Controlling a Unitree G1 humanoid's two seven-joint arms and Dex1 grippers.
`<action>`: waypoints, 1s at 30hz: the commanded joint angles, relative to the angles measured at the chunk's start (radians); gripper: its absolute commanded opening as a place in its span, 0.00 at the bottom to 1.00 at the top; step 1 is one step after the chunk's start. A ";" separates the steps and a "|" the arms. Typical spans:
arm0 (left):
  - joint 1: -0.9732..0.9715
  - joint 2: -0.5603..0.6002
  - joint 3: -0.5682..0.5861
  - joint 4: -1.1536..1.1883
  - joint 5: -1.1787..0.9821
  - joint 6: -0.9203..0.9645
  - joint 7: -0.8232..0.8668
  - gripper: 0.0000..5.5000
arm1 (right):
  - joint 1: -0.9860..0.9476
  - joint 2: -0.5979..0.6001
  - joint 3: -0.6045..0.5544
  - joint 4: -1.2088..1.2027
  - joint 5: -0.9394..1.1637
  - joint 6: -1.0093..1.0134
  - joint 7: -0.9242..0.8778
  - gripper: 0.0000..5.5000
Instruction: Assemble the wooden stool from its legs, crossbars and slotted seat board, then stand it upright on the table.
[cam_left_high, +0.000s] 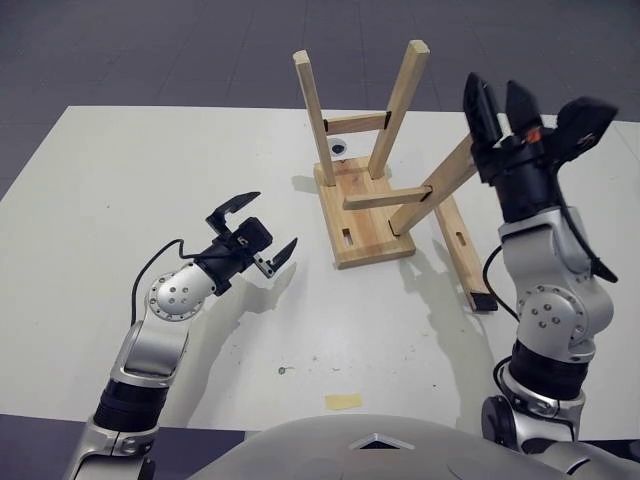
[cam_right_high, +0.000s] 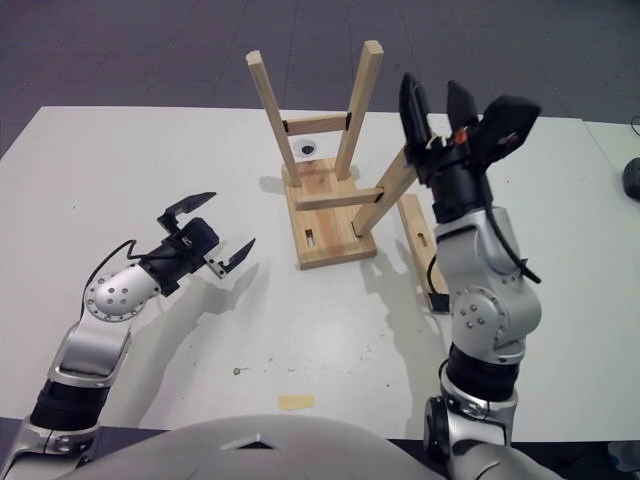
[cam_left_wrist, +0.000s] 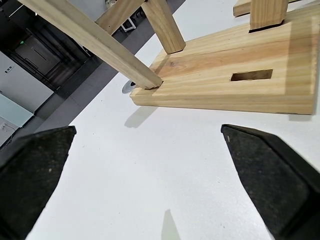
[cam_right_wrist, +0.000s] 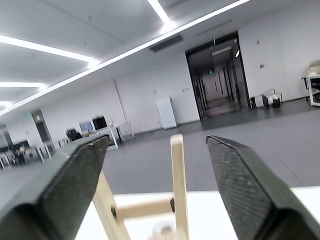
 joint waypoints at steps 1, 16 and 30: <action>0.014 0.004 0.007 -0.009 -0.004 0.010 0.001 0.98 | -0.167 -0.041 -0.193 0.049 0.108 -0.025 -0.131 0.79; 0.056 -0.012 -0.004 -0.023 0.014 0.011 0.041 0.98 | 0.347 -0.380 -0.015 0.174 -0.040 0.374 0.207 0.98; 0.081 -0.031 -0.040 -0.033 0.041 0.017 0.064 0.98 | 0.431 -0.368 0.095 0.141 -0.217 0.506 0.182 0.68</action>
